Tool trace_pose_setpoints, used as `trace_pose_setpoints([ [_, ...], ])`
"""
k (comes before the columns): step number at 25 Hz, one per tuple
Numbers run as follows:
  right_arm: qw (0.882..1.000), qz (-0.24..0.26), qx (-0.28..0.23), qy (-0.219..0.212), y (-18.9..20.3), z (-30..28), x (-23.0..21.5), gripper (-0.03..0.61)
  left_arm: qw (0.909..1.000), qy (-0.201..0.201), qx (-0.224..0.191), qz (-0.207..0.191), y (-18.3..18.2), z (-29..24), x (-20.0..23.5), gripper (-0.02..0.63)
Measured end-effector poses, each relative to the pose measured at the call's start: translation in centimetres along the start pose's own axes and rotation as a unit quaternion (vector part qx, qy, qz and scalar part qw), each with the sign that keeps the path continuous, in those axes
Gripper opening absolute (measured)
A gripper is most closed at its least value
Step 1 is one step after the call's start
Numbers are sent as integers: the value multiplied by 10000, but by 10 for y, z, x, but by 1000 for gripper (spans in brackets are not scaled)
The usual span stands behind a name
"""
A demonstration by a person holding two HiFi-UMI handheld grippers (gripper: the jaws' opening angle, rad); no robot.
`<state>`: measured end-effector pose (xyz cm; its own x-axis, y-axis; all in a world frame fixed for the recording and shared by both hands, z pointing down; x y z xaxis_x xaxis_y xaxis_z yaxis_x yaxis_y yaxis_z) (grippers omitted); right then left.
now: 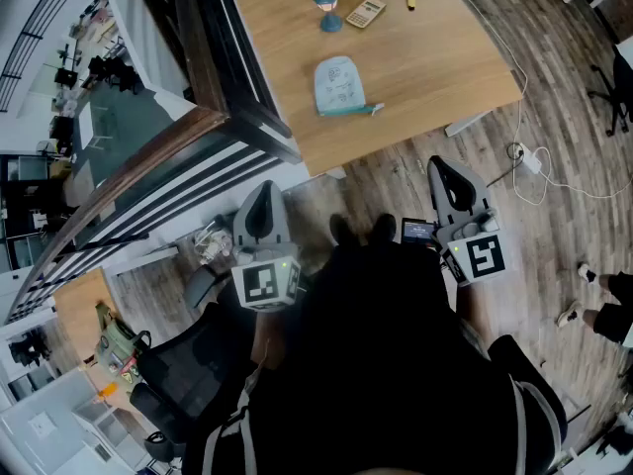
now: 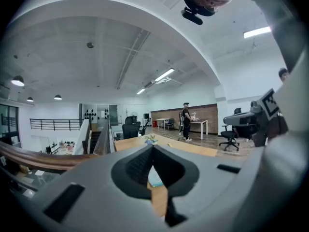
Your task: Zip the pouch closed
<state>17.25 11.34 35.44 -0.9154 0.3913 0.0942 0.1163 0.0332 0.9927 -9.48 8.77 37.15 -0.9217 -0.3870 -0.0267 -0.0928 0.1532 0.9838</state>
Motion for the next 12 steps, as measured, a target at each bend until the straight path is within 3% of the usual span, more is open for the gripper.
trace_pose_setpoints([
  [5,9999,140,28,-38,-1,-1,2,15,10000,85,-20,-14,-3,0,-3,-2],
  [12,9999,-36,-111,-36,-2,5,-4,15,9999,62,67,-67,-3,3,-14,-2],
])
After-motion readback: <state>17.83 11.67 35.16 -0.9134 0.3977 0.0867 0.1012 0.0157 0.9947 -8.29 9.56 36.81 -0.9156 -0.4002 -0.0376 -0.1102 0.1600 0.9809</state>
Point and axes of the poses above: the fingertips, and each gripper's own axes: z backward along the fingers, x to its left, y out of its underside, the point moved 1 cm from there along z, backward along the fingers, and after that the axes turned 5 degrees about z, right-handed, at the moved point
